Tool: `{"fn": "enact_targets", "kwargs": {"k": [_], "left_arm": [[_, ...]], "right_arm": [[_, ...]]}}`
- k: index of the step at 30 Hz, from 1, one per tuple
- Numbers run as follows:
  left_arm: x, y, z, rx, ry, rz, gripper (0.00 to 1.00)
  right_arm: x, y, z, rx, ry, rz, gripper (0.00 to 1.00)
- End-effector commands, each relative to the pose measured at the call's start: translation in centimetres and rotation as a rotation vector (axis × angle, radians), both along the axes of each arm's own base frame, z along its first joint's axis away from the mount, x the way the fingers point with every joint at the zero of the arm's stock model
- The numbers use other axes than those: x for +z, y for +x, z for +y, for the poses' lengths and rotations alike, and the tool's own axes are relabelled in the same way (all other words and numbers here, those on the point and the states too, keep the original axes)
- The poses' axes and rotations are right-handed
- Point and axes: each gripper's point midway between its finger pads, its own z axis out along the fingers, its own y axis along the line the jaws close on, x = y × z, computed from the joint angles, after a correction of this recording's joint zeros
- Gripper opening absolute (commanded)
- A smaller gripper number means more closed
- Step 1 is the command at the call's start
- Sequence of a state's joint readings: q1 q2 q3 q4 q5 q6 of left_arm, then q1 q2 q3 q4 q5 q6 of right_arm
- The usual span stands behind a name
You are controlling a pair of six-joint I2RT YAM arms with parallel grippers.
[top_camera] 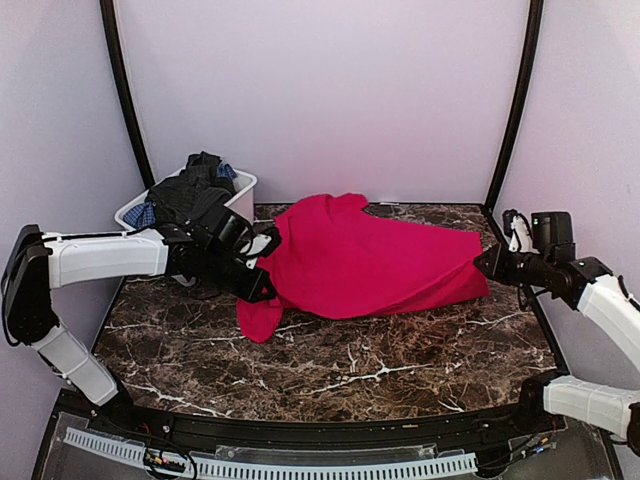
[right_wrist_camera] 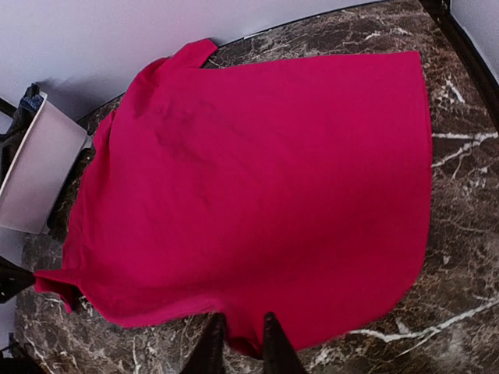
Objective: Fold and stack the mixed laundry pile
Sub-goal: Flatten out the crumpled T-shirt at the center of the board, then move the flattened T-shirt to the center of the board.
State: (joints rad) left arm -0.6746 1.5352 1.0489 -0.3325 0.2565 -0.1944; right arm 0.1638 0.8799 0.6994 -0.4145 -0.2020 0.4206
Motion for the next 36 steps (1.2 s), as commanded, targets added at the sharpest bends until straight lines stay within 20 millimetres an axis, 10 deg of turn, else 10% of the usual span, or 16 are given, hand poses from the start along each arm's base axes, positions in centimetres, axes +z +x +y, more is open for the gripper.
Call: {"fn": "enact_targets", "kwargs": {"k": [1,4,8,24,36], "left_arm": [[-0.1,-3.3,-1.8,-0.105,0.038,0.085,0.23],[1.7,-5.2,-2.6,-0.154,-0.061,0.097,0.52],[5.0,-5.7,-2.3,-0.144,-0.135,0.046,0.73],[-6.0,-1.2,1.0,0.257,0.087,0.256,0.50],[-13.3,-9.4,5.2,0.312,0.236,0.472,0.32]], "right_arm": [[-0.9,-3.1,1.5,0.013,0.141,0.109,0.53],[1.3,-4.8,1.8,0.040,0.169,0.055,0.98],[4.8,-5.1,1.1,0.043,0.130,-0.088,0.98],[-6.1,2.7,4.1,0.183,-0.009,0.216,0.93],[-12.6,8.3,5.8,0.261,-0.061,0.374,0.92]]}}
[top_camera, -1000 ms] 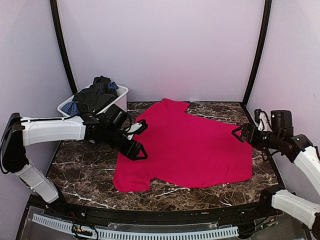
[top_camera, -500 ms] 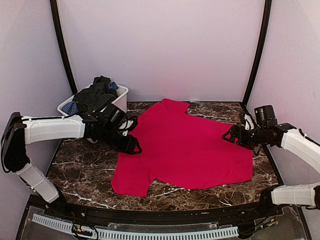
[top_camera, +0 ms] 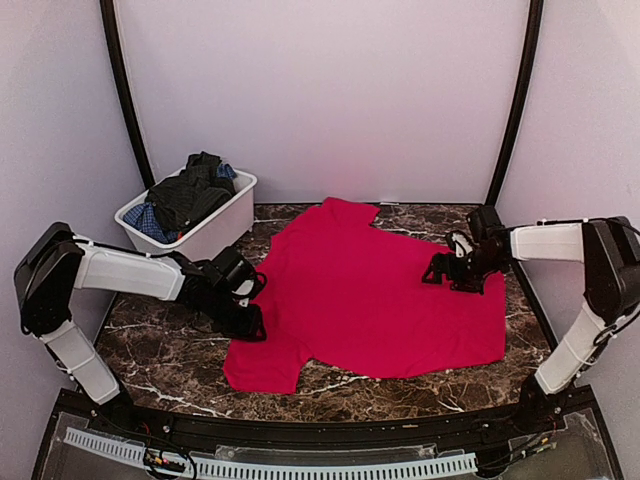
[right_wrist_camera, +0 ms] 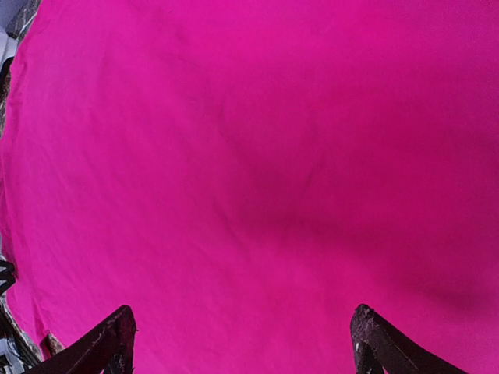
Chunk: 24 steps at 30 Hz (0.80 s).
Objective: Fold and stack the mixed laundry pile
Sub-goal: Move the flattened T-shirt to the center of the board.
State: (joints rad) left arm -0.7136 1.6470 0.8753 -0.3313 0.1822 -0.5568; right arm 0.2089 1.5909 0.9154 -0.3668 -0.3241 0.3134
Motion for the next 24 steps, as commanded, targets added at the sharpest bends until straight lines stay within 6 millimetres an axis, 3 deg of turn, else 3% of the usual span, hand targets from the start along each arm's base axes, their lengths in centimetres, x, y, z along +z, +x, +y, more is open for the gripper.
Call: {"fn": "enact_targets", "kwargs": {"k": [1,4,8,12,13,16,21,23,24], "left_arm": [[-3.2,-5.5,1.5,0.004,0.071,0.153,0.31],[-3.5,-8.9,0.6,-0.058,0.097,0.193,0.30],[-3.4,-12.7,1.1,-0.064,0.129,0.275,0.26],[-1.1,-12.7,1.7,-0.075,0.129,0.243,0.26],[-0.3,-12.1,1.9,-0.070,0.136,0.208,0.30],[3.1,-8.5,0.3,-0.087,0.090,0.097,0.37],[7.3,1.2,-1.5,-0.004,0.005,-0.078,0.38],[8.3,4.8,-1.9,0.024,-0.022,-0.143,0.38],[7.6,6.2,-2.1,0.025,-0.010,-0.159,0.38]], "right_arm": [[-0.2,2.9,1.3,0.062,0.012,-0.031,0.91],[0.4,3.7,2.0,0.079,0.041,-0.049,0.91],[2.4,4.1,2.1,0.099,0.043,-0.104,0.92],[3.5,4.2,1.5,0.095,0.008,-0.135,0.92],[3.6,4.2,1.4,0.089,0.000,-0.138,0.92],[3.2,4.3,0.5,0.059,-0.037,-0.134,0.92],[2.1,4.8,-1.7,-0.013,-0.127,-0.126,0.92],[1.7,5.3,-2.5,-0.034,-0.159,-0.123,0.92],[1.6,5.7,-2.7,-0.042,-0.166,-0.124,0.92]]}}
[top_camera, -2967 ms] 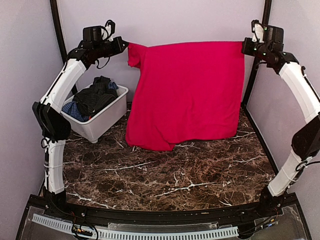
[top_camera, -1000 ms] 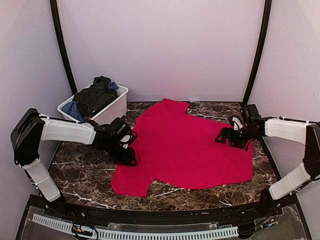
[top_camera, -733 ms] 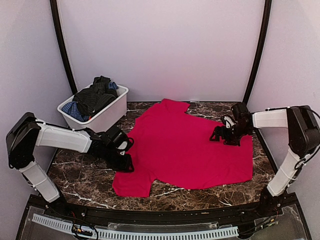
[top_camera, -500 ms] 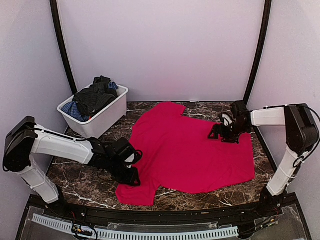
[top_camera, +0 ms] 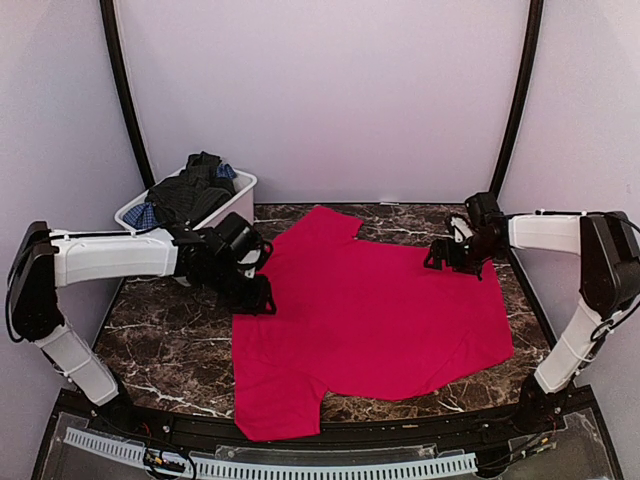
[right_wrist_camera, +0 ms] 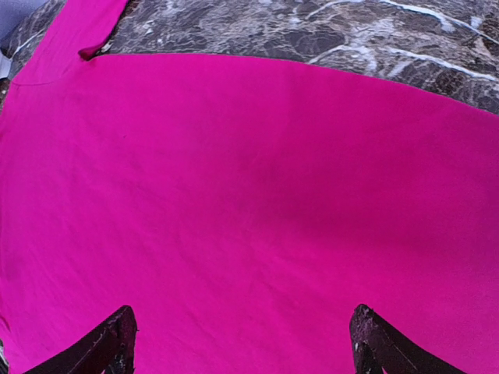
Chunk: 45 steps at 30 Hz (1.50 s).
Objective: Fold and stack the mixed laundry pile
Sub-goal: Move the flattened T-shirt to the center of the board.
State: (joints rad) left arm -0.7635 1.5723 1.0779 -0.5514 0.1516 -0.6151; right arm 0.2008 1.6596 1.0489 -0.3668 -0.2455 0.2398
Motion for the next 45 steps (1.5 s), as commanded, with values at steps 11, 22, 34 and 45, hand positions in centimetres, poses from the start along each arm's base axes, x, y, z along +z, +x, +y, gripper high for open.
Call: {"fn": "enact_targets", "kwargs": {"k": [11,22,34,45], "left_arm": [[-0.3,20.2,-1.7,0.089,0.023,-0.280,0.33],[-4.6,27.0,-1.1,0.098,0.136,-0.253,0.30],[-8.1,24.2,6.9,0.121,0.367,-0.118,0.24],[-0.8,24.7,5.8,0.075,0.200,-0.235,0.37]], "right_arm": [[-3.5,5.4,-2.4,-0.067,-0.137,0.025,0.89],[-4.9,7.7,-2.0,-0.037,-0.166,0.053,0.85],[-3.1,6.6,0.0,0.015,-0.166,0.043,0.95],[5.4,4.3,0.8,0.068,-0.072,-0.090,0.94]]}}
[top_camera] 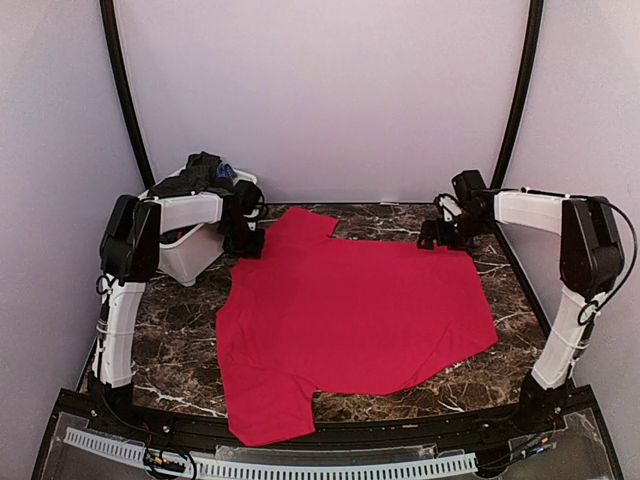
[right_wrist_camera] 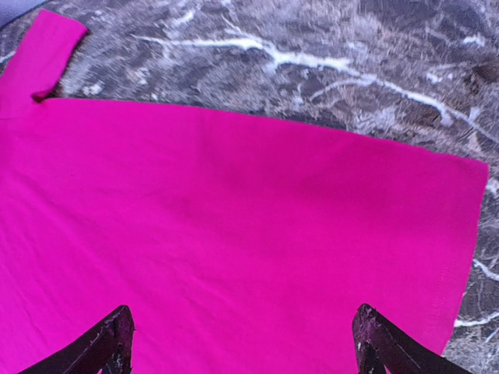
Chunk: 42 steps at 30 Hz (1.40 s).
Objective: Fold and stack the mixed laundry pile
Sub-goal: Move the flattened T-shirt to the center of the board.
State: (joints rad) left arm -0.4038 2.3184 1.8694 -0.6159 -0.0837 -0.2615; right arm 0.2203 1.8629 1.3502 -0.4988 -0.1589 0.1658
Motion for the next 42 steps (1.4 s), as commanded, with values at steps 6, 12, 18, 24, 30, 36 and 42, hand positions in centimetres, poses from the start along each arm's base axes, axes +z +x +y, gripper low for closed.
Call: {"fn": "enact_targets", "kwargs": {"k": [6,12,18,24,30,36,42], "left_arm": [[11.1,-5.5,-5.2,-0.178,-0.216,-0.106,0.47],[7.1,-9.5,-6.5,-0.195,-0.161,-0.046,0.50],[6.5,-5.3,-6.8,-0.143,-0.141,-0.094,0.46],[3.4,-1.9,-6.9,-0.168,-0.025,-0.091,0.40],[0.5,0.2,-4.2,-0.110,0.023,-0.037,0.32],[-0.8,2.0,-2.0,-0.088,0.071,-0.017,0.28],[-2.1,4.6,-0.1,-0.064,0.097,-0.012,0.26]], "right_arm": [[8.1,-7.6,0.5,0.050,0.158,-0.113,0.91],[4.7,-10.3,-0.4,0.015,0.130,-0.034,0.90],[2.9,-4.5,-1.8,-0.047,-0.012,-0.036,0.87],[-2.3,-1.7,-2.5,-0.038,-0.134,0.066,0.85],[-6.4,0.4,-3.2,-0.018,-0.248,0.130,0.78],[-7.8,2.7,-3.7,0.000,-0.358,0.159,0.67],[-8.2,5.0,-3.0,0.020,-0.356,0.166,0.65]]}}
